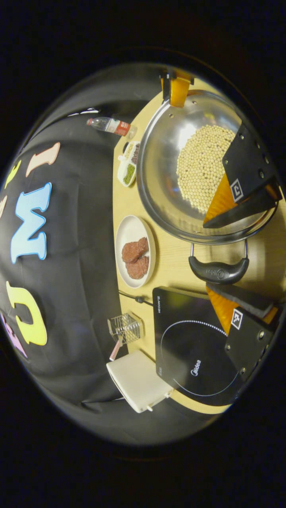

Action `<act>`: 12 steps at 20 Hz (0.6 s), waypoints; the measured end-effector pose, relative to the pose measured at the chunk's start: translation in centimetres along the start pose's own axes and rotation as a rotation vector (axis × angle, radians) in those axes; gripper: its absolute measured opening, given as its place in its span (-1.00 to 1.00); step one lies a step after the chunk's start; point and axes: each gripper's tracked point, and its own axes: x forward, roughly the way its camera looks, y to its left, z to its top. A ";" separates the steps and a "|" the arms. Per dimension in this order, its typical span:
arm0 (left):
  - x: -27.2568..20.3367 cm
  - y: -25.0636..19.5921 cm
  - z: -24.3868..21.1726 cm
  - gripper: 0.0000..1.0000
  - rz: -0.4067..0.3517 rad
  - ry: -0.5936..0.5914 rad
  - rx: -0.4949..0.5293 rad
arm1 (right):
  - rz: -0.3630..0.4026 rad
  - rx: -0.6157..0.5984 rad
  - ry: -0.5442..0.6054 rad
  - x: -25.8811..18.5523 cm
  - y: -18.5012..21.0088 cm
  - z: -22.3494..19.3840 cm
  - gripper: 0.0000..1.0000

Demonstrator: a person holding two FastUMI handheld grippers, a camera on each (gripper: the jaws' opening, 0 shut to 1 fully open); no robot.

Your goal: First push the handle of the pot to place it horizontally, then grasp the pot with both hands and set it on the induction cooktop.

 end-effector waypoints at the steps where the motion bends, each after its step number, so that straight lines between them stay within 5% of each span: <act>1: 0.1 -0.1 -0.2 0.63 0.000 0.006 0.004 | -0.003 0.002 0.002 0.1 0.1 0.0 0.62; 12: 0.0 0.1 -0.4 0.34 -0.022 0.021 -0.073 | -0.023 0.025 0.039 0.5 0.6 0.3 -0.10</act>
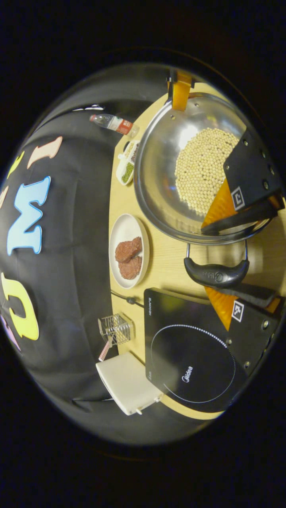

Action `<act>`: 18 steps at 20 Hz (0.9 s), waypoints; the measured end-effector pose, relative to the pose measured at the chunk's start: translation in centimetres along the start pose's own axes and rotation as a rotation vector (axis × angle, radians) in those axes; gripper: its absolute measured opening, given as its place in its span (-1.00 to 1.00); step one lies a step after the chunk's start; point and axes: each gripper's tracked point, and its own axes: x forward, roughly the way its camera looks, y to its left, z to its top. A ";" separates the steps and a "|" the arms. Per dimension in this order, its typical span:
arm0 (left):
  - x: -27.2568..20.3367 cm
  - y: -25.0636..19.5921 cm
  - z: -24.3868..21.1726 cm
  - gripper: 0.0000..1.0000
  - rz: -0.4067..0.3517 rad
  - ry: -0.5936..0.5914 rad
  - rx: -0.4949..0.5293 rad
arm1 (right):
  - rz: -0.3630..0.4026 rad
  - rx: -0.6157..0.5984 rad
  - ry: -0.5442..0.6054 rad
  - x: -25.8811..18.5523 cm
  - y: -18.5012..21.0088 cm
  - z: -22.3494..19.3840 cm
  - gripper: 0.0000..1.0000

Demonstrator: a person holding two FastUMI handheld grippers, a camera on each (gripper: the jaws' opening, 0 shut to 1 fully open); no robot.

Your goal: First push the handle of the pot to place it horizontally, then grasp the pot with both hands and set it on the induction cooktop.

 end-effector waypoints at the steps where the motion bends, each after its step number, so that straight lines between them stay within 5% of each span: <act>1: 0.0 0.1 0.3 0.24 0.000 -0.006 -0.016 | 0.001 0.005 0.001 0.0 0.0 0.1 -0.10; 18: -4.9 3.4 5.0 0.20 -0.016 -0.055 -0.020 | 0.000 0.044 -0.051 -4.5 3.8 3.0 -0.19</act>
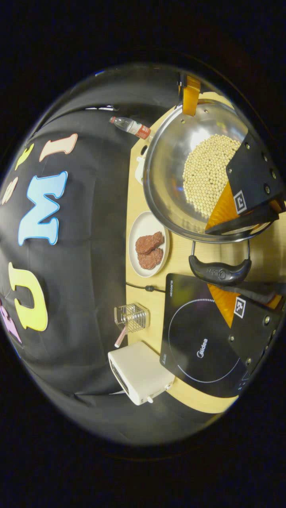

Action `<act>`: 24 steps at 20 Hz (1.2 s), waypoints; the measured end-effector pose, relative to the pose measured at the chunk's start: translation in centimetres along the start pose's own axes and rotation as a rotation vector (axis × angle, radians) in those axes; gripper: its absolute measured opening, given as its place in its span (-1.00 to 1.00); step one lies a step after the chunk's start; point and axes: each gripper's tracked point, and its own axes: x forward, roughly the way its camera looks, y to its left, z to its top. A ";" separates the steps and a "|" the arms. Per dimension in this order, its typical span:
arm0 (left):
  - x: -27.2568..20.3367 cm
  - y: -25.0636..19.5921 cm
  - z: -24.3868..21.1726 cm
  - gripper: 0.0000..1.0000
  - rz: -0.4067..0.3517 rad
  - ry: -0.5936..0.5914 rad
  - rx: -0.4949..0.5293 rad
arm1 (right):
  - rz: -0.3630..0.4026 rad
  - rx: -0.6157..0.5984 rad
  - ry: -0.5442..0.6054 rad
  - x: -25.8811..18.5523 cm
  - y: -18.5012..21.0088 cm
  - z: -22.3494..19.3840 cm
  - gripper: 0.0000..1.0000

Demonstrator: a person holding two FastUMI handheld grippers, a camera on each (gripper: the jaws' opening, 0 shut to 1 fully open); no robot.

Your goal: First push the handle of the pot to place it horizontally, then grasp the pot with both hands and set it on the induction cooktop.

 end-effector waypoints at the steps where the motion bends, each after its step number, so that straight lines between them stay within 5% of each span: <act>1: -0.3 0.6 0.1 0.21 -0.007 0.000 -0.001 | -0.007 0.003 -0.006 -0.4 0.6 0.1 -0.19; 24: -2.4 17.9 1.9 0.21 -0.063 -0.029 0.024 | -0.047 0.040 -0.031 -1.4 17.4 -0.6 -0.19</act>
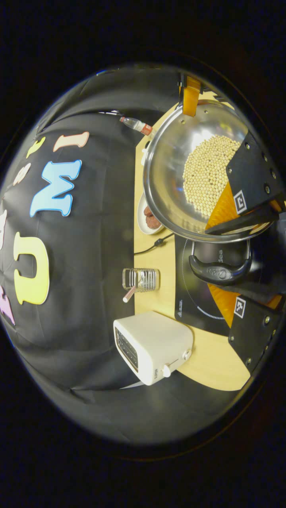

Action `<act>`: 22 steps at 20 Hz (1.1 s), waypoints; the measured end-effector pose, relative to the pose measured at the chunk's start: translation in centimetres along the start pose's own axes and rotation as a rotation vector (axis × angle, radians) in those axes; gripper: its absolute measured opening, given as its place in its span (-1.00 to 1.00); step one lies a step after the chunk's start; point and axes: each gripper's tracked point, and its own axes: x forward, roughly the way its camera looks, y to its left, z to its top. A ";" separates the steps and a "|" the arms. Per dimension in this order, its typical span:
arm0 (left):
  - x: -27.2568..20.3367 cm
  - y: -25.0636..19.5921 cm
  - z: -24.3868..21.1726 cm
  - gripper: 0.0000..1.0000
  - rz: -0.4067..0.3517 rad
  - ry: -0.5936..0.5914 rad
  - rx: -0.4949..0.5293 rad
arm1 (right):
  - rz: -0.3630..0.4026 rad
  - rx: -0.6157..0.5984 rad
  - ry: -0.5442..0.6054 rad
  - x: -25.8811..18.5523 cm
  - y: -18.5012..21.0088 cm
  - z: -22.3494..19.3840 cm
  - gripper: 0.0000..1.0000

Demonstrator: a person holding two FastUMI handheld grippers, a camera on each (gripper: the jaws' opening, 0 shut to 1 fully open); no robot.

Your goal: First push the handle of the pot to place it horizontally, then grasp the pot with both hands and set it on the induction cooktop.

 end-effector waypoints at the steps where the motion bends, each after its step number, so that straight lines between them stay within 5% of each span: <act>1: 0.2 0.8 -0.1 0.21 0.002 -0.001 0.001 | 0.002 0.002 0.001 0.1 0.7 -0.1 -0.17; 22: 2.6 12.9 -2.0 0.21 0.049 0.042 -0.030 | 0.051 -0.008 0.051 5.3 11.0 -1.3 -0.12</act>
